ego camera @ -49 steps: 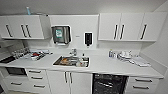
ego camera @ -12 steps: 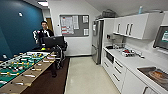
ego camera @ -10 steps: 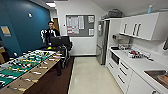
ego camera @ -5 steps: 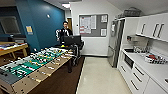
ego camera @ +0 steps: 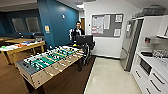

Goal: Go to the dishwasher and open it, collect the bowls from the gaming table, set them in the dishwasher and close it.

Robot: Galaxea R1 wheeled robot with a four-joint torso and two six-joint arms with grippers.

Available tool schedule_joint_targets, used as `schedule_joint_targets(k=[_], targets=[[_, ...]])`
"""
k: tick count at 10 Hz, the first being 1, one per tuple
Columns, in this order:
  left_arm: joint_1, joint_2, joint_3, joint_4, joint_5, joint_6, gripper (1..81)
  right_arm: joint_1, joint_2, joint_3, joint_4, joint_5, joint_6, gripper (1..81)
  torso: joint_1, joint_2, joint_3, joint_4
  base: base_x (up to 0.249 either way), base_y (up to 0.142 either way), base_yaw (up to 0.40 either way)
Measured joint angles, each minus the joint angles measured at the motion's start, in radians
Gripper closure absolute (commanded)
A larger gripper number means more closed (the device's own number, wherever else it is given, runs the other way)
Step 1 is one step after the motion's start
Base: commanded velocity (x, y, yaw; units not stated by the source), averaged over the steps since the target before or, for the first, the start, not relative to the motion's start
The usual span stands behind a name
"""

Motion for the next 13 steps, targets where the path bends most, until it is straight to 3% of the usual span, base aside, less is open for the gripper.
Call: schedule_joint_targets(k=[13], targets=[[0.003,0.005,0.000,0.000,0.001,0.000,1.0,0.000,0.006,-0.004,0.000,0.001,0.000,1.0,0.000,0.000,0.000,0.000,0.000,0.000,0.357]])
